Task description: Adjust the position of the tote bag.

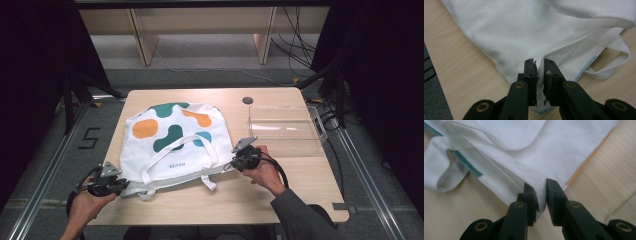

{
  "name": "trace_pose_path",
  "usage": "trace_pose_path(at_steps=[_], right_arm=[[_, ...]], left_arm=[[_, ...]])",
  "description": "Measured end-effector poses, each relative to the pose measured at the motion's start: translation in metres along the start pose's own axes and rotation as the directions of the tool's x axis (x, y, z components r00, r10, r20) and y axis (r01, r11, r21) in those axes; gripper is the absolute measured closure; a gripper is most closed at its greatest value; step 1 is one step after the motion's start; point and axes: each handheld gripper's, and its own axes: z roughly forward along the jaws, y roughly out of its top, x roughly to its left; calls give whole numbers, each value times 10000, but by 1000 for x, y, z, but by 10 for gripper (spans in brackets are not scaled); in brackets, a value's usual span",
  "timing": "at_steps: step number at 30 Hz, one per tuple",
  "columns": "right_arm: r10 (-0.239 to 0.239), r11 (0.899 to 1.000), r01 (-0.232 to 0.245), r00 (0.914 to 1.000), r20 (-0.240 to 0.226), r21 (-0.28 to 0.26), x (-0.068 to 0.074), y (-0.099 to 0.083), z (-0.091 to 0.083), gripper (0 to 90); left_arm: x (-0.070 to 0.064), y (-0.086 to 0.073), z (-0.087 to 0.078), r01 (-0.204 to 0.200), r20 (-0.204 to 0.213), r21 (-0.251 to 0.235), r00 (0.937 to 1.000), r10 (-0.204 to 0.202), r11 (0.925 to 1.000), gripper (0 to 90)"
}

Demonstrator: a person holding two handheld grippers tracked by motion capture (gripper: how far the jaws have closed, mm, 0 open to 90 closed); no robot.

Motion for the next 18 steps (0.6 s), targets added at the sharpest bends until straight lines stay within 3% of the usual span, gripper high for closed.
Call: trace_pose_path(at_steps=[5,6,9,14,17,18], right_arm=[[-117,9998,120,9997,-203,135,8,-7,-12,791],[-77,10000,77,9998,-177,6,12,-9,-13,789],[-463,9988,465,9988,-158,143,15,-10,-13,785],[-222,9993,230,9993,-289,302,16,-10,-12,770],[-37,9999,40,9996,-289,98,15,-11,-9,743],[61,9998,-54,9993,-363,192,15,-10,-9,734]], left_arm=[[-2,0,4,241,-122,-362,9996,-245,9991,799],[0,1,2,-44,-15,-56,10000,44,10000,797],[0,0,4,27,41,-139,10000,-26,9999,792],[1,1,4,-97,10,68,10000,97,9999,761],[2,1,4,51,52,135,10000,-52,9999,738],[0,1,7,447,-199,-172,9988,-450,9989,700]])
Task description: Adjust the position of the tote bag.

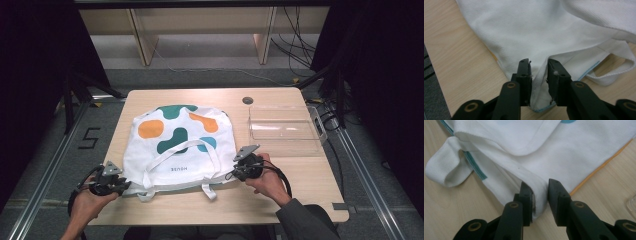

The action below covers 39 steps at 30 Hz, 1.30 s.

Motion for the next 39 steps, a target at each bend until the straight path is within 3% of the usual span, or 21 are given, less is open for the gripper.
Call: trace_pose_path(at_steps=[2,3,5,7,8,10,13,14,15,16,17,18,20,21,23,29,30,34,36,37,39], right_arm=[[73,10000,-73,10000,16,53,0,0,0,730],[333,9994,-332,9994,-70,123,1,1,-1,723],[498,9987,-498,9988,-35,58,1,2,2,717],[144,9999,-143,9999,-83,82,-1,1,2,709],[144,9999,-143,9999,-83,82,-1,1,2,709],[313,9995,-312,9994,-129,98,-1,2,2,705],[269,9996,-268,9996,-64,127,-1,2,2,700],[40,10000,-40,10000,-71,58,-2,2,2,696],[40,10000,-40,10000,-71,58,-2,2,2,696],[80,10000,-80,9999,-95,7,-2,1,3,693],[297,9996,-297,9995,-110,36,0,2,3,689],[158,9999,-158,9998,-81,-17,-1,1,4,685],[-83,9999,83,10000,2,-116,-2,1,4,683],[-22,10000,22,10000,-8,-91,-1,1,4,683],[396,9992,-395,9991,-129,70,0,2,4,683],[226,9996,-225,9997,-31,164,-2,4,7,683],[136,9997,-137,9999,62,188,-4,4,8,682],[226,9993,-232,9995,209,286,-5,5,11,677],[171,9992,-185,9992,365,358,-6,5,12,675],[-72,9997,64,9994,341,230,-7,6,14,671],[-254,9992,243,9991,350,327,-8,7,15,671]], left_arm=[[1,0,-1,-41,112,68,9999,40,10000,691],[3,0,-2,-319,208,374,9993,312,9988,676],[3,0,-2,-305,283,343,9992,296,9989,665],[5,0,-1,-239,335,443,9992,224,9987,643],[2,-2,1,77,111,133,9999,-78,9999,643],[4,-2,0,-8,164,245,9999,4,9997,621],[6,-3,-1,-176,638,786,9979,126,9968,586],[4,-6,-2,187,378,745,9991,-216,9970,552],[4,-6,-2,187,378,745,9991,-216,9970,553],[6,-7,-4,-143,307,1165,9995,108,9931,553],[6,-8,-2,-126,230,1316,9997,97,9912,548],[8,-9,1,-66,164,1581,9999,41,9874,511],[9,-9,2,233,119,1564,9996,-255,9874,500],[11,-7,3,448,34,1474,9989,-458,9881,509],[13,-4,6,381,-33,1524,9993,-381,9876,554],[20,1,16,1228,-217,830,9924,-1214,9890,564],[22,1,20,1379,-226,549,9903,-1368,9889,540],[29,4,25,1769,-56,546,9842,-1769,9827,471],[29,3,25,1692,69,521,9855,-1698,9842,520],[29,5,22,1445,244,862,9888,-1471,9857,520],[26,6,24,1308,77,601,9913,-1315,9896,586]])
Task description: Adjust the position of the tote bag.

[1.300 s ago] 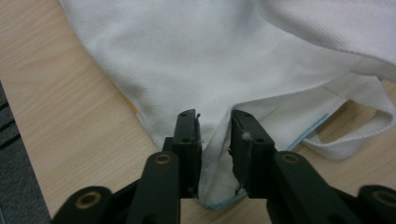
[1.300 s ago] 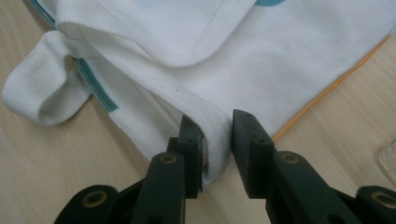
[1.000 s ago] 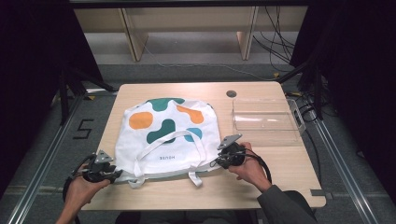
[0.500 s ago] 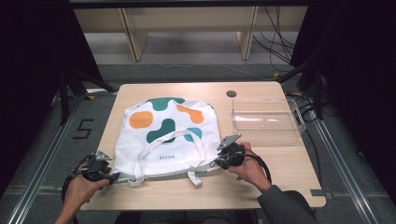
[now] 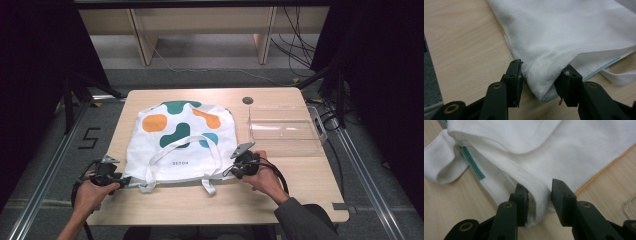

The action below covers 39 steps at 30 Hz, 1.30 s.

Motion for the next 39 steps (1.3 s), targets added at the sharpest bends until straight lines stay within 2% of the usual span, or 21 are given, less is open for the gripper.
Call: trace_pose_path(at_steps=[2,3,4,5,6,7,8,10,12,13,14,15,18,23,26,27,30,31,34,37,39], right_arm=[[-34,9999,36,9999,105,-160,0,0,3,663],[80,9999,-80,9999,-68,63,0,0,2,653],[-120,9998,121,9999,70,-150,-1,0,6,653],[-66,10000,66,10000,58,-61,0,0,7,656],[-27,9995,28,10000,-7,310,2,2,6,672],[-27,9995,28,10000,-7,310,2,2,6,672],[-149,9995,150,9999,-20,280,1,2,7,705],[-67,9994,70,9999,-103,338,1,3,6,720],[-228,9994,228,9997,-27,242,-2,2,7,747],[-230,9990,233,9997,-88,388,-2,3,6,761],[-341,9987,344,9994,-84,376,-2,4,6,770],[-248,9985,251,9997,-80,483,0,4,5,777],[-456,9983,459,9989,-81,350,-3,5,5,779],[-145,9990,147,9999,-61,420,-3,5,6,770],[-181,9990,188,9997,-184,407,-5,5,7,773],[-198,9989,207,9996,-205,420,-5,5,7,778],[-478,9976,491,9985,-269,496,-5,6,4,796],[-376,9982,381,9992,-112,461,-5,5,2,798],[-478,9982,481,9988,-108,357,-8,4,-1,801],[-468,9988,469,9989,-92,167,-10,1,-7,804],[-452,9989,452,9989,-78,109,-9,1,-7,805]], left_arm=[[0,2,-2,40,47,267,10000,-42,9996,599],[1,1,-1,-49,66,192,10000,48,9998,603],[0,1,1,176,80,-105,9998,-176,9998,609],[1,2,-1,-141,-24,88,9999,141,9999,647],[1,3,-1,-161,2,147,9999,161,9998,693],[1,4,-1,-195,-97,305,9998,198,9993,693],[2,5,-1,-673,-247,230,9974,679,9975,749],[2,7,-2,-766,-215,499,9967,777,9958,761],[0,8,-1,-779,-267,237,9966,785,9967,799],[0,8,-2,-975,-378,317,9944,986,9947,811],[1,10,-5,-1056,-277,593,9938,1074,9926,814],[0,9,-4,-678,-290,106,9973,681,9976,814],[3,9,-9,-855,-154,273,9962,859,9960,813],[3,11,-10,-967,-159,435,9951,974,9944,811],[1,10,-7,-737,-94,223,9972,740,9970,811],[2,10,-7,-980,-16,86,9952,981,9951,811],[-1,10,-10,-789,61,71,9969,789,9969,810],[-2,10,-15,-1084,120,454,9941,1080,9931,809],[-7,8,-16,-1006,278,268,9946,998,9946,808],[-11,4,-23,-1187,522,303,9918,1171,9925,807],[-12,4,-25,-1261,430,374,9913,1245,9913,807]])
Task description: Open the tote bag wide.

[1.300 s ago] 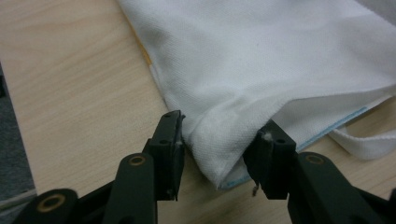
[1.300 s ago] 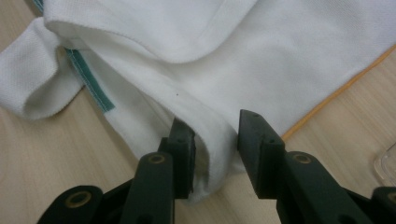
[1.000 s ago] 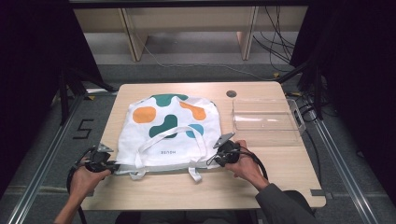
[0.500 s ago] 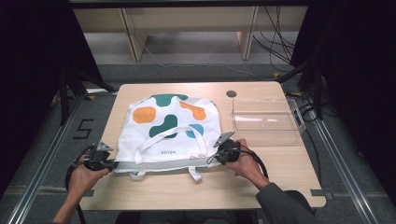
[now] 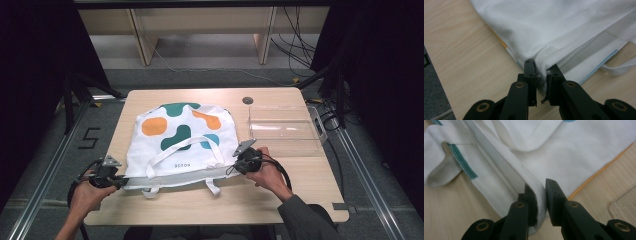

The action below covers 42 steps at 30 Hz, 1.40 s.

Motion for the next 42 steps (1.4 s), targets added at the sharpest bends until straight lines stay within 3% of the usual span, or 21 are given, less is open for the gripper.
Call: trace_pose_path(at_steps=[7,9,11,12,13,14,15,16,17,18,22,24,26,27,28,29,31,32,35,36,42], right_arm=[[-81,10000,81,9999,-103,27,3,1,-7,822],[-301,9995,300,9994,-142,-20,1,2,-9,827],[16,10000,-16,9998,-222,7,3,2,-11,830],[176,9998,-175,9996,-216,77,4,2,-12,834],[-258,9996,256,9995,-168,-141,2,2,-13,841],[-258,9996,256,9995,-168,-141,2,2,-13,841],[-214,9997,212,9997,-153,-124,1,2,-15,843],[-66,9998,61,9997,-253,-176,1,4,-20,848],[-480,9985,477,9988,-127,-259,-1,4,-21,850],[-300,9995,296,9992,-248,-147,1,5,-25,852],[-528,9984,523,9984,-216,-227,-5,9,-33,855],[-429,9988,419,9982,-423,-250,-7,15,-43,856],[-820,9964,810,9957,-428,-258,-12,29,-58,859],[-820,9964,810,9957,-428,-258,-12,29,-58,859],[-1176,9926,1164,9924,-359,-337,-15,34,-63,860],[-1114,9936,1108,9933,-290,-237,-17,39,-69,860],[-1083,9940,1075,9929,-496,-180,-21,46,-76,860],[-896,9960,890,9943,-572,-123,-21,49,-80,861],[-1448,9894,1448,9871,-679,-44,-28,60,-90,861],[-1448,9894,1448,9871,-679,-44,-28,60,-90,861],[-1577,9875,1568,9839,-845,-176,-37,80,-115,862]], left_arm=[[-4,-1,-5,-36,-44,-236,10000,35,9997,809],[-4,0,-8,-214,66,38,9998,213,9998,809],[-5,1,-9,-230,31,-127,9997,231,9997,809],[-5,2,-12,-428,77,104,9991,427,9990,809],[-8,3,-13,-228,-50,-242,9997,227,9994,809],[-8,3,-13,-228,-50,-242,9997,227,9994,809],[-6,4,-17,-571,84,33,9983,570,9984,809],[-9,4,-19,-370,95,-137,9993,371,9992,810],[-9,4,-19,-370,95,-137,9993,371,9992,810],[-9,5,-24,-646,310,-114,9974,649,9978,809],[-10,5,-31,-534,642,-344,9964,556,9980,809],[-8,9,-40,-747,889,17,9933,742,9972,808],[-7,16,-49,-960,1059,215,9900,932,9951,809],[-9,19,-52,-782,990,11,9920,777,9969,809],[-9,23,-57,-820,964,-30,9920,819,9966,809],[-7,26,-63,-1046,1055,124,9891,1028,9944,809],[-5,31,-69,-949,1090,-20,9895,945,9955,809],[-2,35,-75,-1278,1176,209,9852,1245,9916,809],[1,41,-82,-1348,1262,138,9832,1321,9908,809],[1,45,-87,-1226,1204,152,9855,1199,9923,809],[6,64,-117,-1581,1123,-138,9809,1587,9873,812]])
